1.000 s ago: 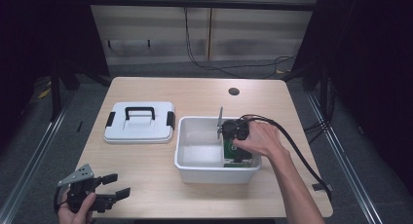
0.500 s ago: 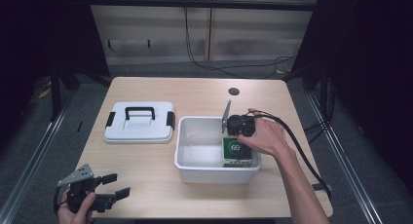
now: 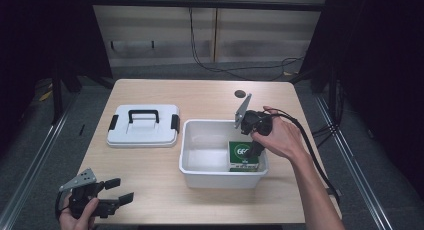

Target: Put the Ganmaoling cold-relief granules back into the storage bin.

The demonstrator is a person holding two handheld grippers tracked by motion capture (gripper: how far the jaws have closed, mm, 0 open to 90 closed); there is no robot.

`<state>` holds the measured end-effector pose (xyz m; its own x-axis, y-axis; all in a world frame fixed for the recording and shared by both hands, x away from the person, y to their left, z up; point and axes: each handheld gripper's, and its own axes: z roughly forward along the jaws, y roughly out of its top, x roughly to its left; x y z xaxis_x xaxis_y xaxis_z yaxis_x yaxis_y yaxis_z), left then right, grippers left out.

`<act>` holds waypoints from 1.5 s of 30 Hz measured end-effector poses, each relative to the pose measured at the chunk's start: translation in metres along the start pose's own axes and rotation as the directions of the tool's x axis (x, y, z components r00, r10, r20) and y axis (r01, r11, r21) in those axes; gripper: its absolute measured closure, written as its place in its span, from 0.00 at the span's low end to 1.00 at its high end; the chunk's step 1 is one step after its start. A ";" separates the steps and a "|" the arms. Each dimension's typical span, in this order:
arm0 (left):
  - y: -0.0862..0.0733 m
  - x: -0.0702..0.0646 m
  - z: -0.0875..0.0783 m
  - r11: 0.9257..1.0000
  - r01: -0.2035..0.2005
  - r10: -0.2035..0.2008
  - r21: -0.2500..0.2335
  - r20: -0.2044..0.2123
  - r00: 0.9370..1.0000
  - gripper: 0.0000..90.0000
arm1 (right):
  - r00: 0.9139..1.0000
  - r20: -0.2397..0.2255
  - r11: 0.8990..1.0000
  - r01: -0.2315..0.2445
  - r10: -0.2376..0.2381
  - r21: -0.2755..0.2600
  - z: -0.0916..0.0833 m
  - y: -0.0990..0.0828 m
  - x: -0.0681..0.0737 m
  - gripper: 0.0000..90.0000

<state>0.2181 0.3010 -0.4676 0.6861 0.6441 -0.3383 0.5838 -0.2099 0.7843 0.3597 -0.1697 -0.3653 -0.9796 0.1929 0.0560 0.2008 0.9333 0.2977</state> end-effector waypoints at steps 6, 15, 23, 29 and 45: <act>0.000 0.000 0.000 1.000 0.003 -0.003 -0.002 0.000 1.000 0.19 | 0.999 0.009 0.994 -0.039 0.041 -0.104 -0.014 -0.006 0.002 0.15; 0.000 0.000 0.000 1.000 0.000 0.000 0.002 -0.001 1.000 0.19 | 0.993 0.061 0.951 -0.074 0.097 -0.301 -0.029 -0.025 0.007 0.19; 0.000 0.000 0.000 1.000 0.001 -0.001 0.001 -0.005 1.000 0.19 | 0.984 0.076 0.904 -0.116 0.161 -0.412 -0.036 -0.044 0.013 0.25; 0.000 0.000 0.000 1.000 -0.001 0.001 0.003 -0.003 1.000 0.19 | 0.978 0.098 0.875 -0.120 0.186 -0.468 -0.039 -0.062 0.019 0.23; 0.000 0.000 -0.001 1.000 0.007 -0.007 -0.003 -0.006 1.000 0.19 | 0.931 0.130 0.746 -0.183 0.340 -0.640 -0.050 -0.121 0.038 0.20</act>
<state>0.2178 0.3017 -0.4676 0.6791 0.6500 -0.3409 0.5874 -0.2028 0.7835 0.2983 -0.2909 -0.3516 -0.8434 0.5365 0.0293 0.3260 0.4675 0.8217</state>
